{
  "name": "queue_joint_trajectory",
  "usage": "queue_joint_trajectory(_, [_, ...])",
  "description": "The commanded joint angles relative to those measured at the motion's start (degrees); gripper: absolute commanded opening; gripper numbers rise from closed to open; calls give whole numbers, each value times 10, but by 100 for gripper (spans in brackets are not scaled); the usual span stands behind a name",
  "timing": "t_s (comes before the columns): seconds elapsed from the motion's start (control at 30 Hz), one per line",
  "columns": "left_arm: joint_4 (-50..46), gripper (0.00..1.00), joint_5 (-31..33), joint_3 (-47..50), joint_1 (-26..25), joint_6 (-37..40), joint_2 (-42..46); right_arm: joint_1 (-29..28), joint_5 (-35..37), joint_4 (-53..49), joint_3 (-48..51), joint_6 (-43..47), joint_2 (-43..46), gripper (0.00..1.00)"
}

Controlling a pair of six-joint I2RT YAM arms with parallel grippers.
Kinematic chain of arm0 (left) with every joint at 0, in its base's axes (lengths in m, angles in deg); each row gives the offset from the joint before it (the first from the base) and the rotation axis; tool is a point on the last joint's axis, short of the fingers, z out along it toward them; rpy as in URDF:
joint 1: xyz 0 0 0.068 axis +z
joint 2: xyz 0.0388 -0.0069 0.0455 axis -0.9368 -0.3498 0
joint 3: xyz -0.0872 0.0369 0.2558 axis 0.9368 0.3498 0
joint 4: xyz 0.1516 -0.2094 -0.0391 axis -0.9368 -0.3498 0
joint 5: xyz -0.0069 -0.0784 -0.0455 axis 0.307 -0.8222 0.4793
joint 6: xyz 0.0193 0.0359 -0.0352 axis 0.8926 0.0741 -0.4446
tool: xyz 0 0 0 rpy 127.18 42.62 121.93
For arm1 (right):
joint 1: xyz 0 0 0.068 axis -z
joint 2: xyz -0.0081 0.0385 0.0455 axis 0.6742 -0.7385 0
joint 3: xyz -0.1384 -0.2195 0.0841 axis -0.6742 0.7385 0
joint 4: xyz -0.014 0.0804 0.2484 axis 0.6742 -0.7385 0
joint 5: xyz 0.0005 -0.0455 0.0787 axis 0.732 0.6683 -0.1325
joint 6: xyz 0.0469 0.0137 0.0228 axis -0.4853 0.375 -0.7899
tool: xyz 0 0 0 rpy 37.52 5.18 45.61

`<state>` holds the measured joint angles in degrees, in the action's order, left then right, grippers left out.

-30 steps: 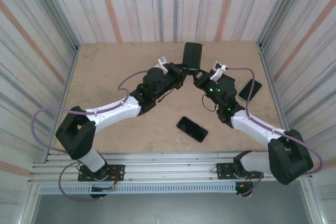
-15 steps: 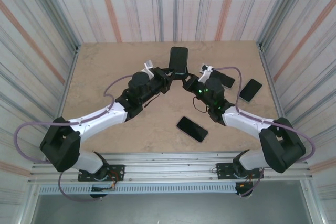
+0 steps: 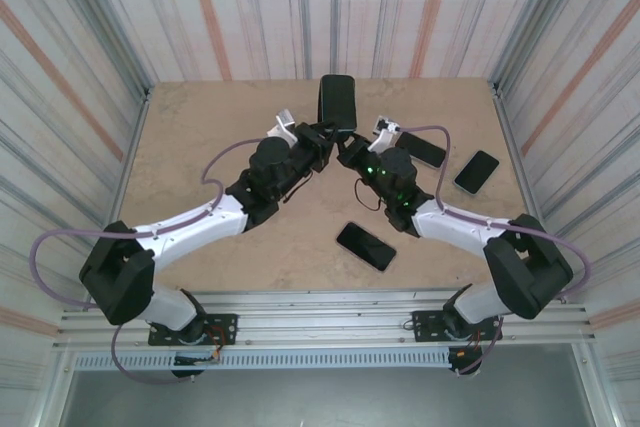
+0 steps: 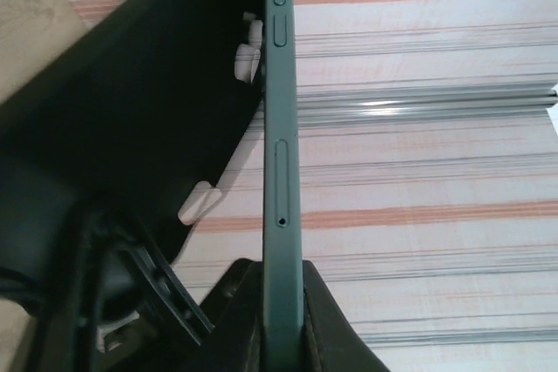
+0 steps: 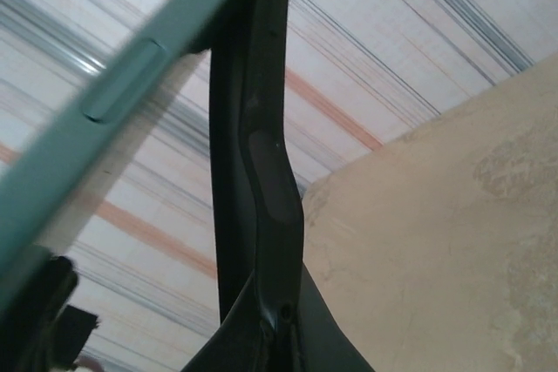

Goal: Take the phone out of the phone case

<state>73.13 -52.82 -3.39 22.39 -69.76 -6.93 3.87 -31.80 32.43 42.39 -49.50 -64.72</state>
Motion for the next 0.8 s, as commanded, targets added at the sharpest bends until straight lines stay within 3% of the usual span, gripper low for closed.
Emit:
queue_joint_trajectory(0.0, [37, 0, -43, -35, -38, 30, 11, -10, 29, 45, -14, -7, -28, 0])
queue_joint_trajectory(0.17, [-11, 0, -30, -13, -33, 53, 50, 4, 48, 33, 19, -11, -2, 0])
queue_joint_trajectory(0.33, [-66, 0, -59, 6, 15, 81, 94, 27, 18, -5, 24, -18, 8, 0])
queue_joint_trajectory(0.53, [-70, 0, -156, 53, 111, 71, 113, 38, 6, -64, 11, -53, -15, 0])
queue_joint_trajectory(0.77, [-39, 0, -291, 130, 253, 71, 99, 14, -19, -81, -46, -89, -108, 0])
